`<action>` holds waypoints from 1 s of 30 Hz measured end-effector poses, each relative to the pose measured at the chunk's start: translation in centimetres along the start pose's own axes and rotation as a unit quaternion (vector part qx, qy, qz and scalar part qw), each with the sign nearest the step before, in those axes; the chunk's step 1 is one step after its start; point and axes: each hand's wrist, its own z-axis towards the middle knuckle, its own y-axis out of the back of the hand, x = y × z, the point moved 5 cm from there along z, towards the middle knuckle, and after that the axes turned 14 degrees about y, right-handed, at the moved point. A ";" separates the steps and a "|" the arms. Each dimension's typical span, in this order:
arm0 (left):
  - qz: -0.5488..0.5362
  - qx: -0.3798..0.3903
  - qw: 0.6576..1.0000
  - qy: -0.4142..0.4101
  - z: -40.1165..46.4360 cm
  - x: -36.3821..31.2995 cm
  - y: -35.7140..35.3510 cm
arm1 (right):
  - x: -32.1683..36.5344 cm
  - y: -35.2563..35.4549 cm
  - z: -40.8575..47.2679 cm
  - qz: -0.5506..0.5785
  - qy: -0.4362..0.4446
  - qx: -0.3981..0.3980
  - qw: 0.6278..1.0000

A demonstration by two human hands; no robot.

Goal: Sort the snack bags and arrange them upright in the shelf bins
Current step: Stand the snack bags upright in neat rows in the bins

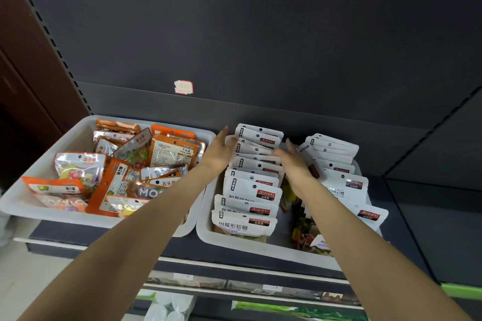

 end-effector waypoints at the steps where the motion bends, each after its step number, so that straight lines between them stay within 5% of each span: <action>1: -0.040 0.018 0.999 0.011 0.7 -0.3 -0.1 | 0.4 0.0 0.3 0.011 0.001 0.002 1.000; 7: -0.134 0.112 0.982 0.075 4.7 1.1 -1.8 | 1.0 -1.4 1.3 0.038 0.029 0.024 0.999; 11: -0.228 0.052 0.971 0.047 2.2 1.2 -0.4 | 2.0 -1.5 0.8 0.018 0.098 0.037 0.994; 16: -0.002 0.020 0.998 0.051 0.9 0.5 -1.1 | 1.2 -1.4 0.7 -0.072 0.055 0.055 0.994; 25: -0.085 0.072 0.989 0.095 1.2 0.7 -2.0 | 0.9 -1.9 -0.5 0.009 0.005 0.040 0.999; 30: -0.058 0.014 0.998 0.005 -0.2 0.4 -0.5 | 0.8 -1.0 -0.9 -0.008 0.042 0.009 0.999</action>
